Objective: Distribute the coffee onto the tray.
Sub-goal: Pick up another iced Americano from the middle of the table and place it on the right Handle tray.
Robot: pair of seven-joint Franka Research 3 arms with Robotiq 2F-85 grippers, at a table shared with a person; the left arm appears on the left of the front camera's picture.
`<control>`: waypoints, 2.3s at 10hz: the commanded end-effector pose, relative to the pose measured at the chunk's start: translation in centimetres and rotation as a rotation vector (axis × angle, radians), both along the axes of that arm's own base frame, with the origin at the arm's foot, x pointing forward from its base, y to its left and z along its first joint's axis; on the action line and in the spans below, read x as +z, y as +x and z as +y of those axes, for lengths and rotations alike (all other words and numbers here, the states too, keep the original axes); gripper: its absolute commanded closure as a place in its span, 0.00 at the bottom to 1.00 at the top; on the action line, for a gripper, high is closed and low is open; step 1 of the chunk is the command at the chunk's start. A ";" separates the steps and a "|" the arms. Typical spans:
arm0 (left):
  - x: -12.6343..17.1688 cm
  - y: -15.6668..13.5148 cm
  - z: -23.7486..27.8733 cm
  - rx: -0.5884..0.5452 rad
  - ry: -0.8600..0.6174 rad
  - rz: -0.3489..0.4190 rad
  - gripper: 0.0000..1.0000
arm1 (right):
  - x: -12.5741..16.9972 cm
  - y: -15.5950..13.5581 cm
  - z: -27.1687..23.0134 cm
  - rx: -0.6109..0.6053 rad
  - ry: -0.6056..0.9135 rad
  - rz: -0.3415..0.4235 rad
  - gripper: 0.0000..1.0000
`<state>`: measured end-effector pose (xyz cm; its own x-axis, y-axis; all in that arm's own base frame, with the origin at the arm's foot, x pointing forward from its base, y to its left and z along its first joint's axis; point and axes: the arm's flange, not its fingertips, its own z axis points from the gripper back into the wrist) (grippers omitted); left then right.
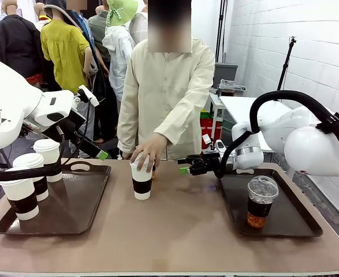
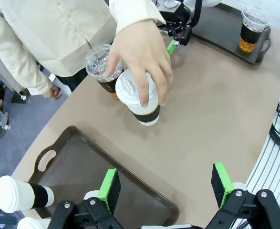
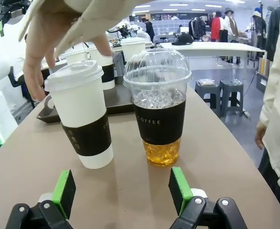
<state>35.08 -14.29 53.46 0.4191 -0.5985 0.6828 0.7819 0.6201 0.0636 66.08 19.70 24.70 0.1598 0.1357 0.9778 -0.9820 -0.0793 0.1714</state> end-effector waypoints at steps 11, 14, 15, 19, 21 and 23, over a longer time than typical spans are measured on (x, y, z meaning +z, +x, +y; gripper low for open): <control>0.0 -0.1 -0.1 0.001 0.004 0.007 0.00 | 1.7 0.8 -6.5 -0.083 0.005 -0.004 0.00; 0.0 -0.1 -0.1 0.001 0.004 0.007 0.00 | 1.7 0.8 -6.5 -0.083 0.005 -0.004 0.00; 0.0 -0.1 -0.1 0.001 0.004 0.007 0.00 | 1.7 0.8 -6.5 -0.083 0.005 -0.004 0.00; 0.0 -0.1 -0.1 0.001 0.004 0.007 0.00 | 1.7 0.8 -6.5 -0.083 0.005 -0.004 0.00; 0.0 -0.1 -0.1 0.001 0.004 0.007 0.00 | 1.7 0.8 -6.5 -0.083 0.005 -0.004 0.00; 0.0 -0.1 -0.1 0.001 0.004 0.007 0.00 | 1.7 0.8 -6.5 -0.083 0.005 -0.004 0.00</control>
